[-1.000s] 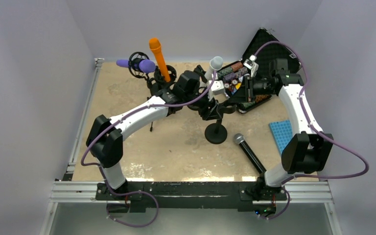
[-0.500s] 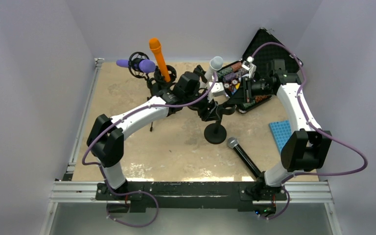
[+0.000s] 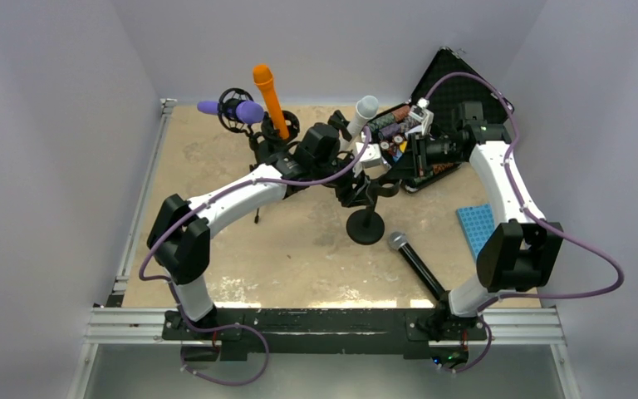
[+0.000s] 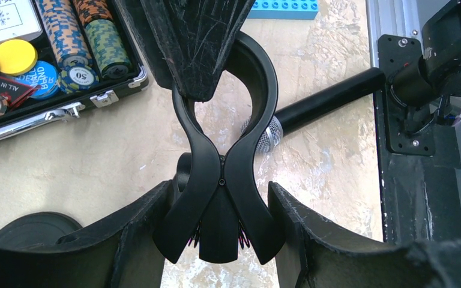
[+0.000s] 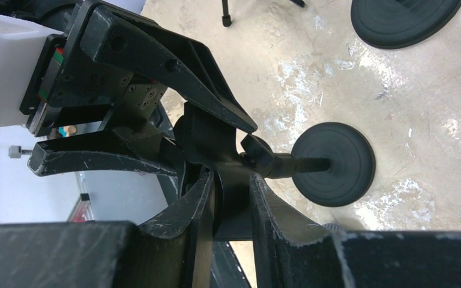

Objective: Remove the microphone from the stand

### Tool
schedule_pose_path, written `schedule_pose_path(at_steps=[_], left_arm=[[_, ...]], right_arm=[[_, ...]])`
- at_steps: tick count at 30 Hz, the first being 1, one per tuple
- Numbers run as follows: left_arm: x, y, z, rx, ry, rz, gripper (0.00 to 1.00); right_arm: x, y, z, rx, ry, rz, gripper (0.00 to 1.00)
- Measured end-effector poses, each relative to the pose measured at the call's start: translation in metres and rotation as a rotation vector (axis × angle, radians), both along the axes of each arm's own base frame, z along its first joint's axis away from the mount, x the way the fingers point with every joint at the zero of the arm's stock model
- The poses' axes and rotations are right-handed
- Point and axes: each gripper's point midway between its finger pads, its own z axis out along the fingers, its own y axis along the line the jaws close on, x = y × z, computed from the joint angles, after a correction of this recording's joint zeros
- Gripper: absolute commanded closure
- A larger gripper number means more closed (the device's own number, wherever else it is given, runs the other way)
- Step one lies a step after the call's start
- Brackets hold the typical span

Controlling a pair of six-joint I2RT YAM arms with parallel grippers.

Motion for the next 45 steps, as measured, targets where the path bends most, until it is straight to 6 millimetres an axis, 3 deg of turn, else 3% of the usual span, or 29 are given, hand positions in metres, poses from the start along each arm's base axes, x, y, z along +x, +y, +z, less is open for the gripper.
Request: schedule_pose_path(at_steps=[6,10,16,17,19,22,27,30,34,38,45], left_arm=[[0.0,0.0,-0.001,0.008,-0.031,-0.015,0.42],[0.0,0.0,-0.002,0.009,-0.053,-0.015,0.3],[0.003,0.008,-0.017,0.065,-0.048,0.026,0.09],[0.004,0.008,-0.016,0.062,-0.048,0.034,0.01],[0.006,0.008,-0.012,0.054,-0.05,0.046,0.0],[0.008,0.006,0.0,0.035,-0.051,0.059,0.0],[0.0,0.014,0.043,-0.028,-0.103,0.063,0.0],[-0.013,0.031,0.072,-0.073,-0.147,0.07,0.0],[-0.03,0.063,0.092,-0.102,-0.177,0.096,0.0],[-0.039,0.083,0.097,-0.101,-0.187,0.13,0.0],[-0.04,0.09,0.079,-0.068,-0.15,0.17,0.0]], right_arm=[[-0.003,-0.002,-0.002,-0.035,-0.043,0.018,0.73],[-0.005,-0.002,-0.002,-0.04,-0.064,0.024,0.68],[-0.003,-0.006,-0.001,-0.087,-0.094,0.038,0.36],[-0.002,-0.007,0.0,-0.099,-0.105,0.042,0.3],[0.003,-0.009,0.007,-0.123,-0.153,0.061,0.2],[0.01,-0.009,0.027,-0.137,-0.249,0.084,0.14],[0.017,-0.009,0.059,-0.153,-0.442,0.154,0.12],[0.012,-0.009,0.065,-0.182,-0.53,0.23,0.12],[0.007,-0.003,0.068,-0.25,-0.636,0.368,0.12],[0.001,0.009,0.056,-0.314,-0.696,0.512,0.12],[-0.016,0.031,0.037,-0.404,-0.721,0.694,0.17]])
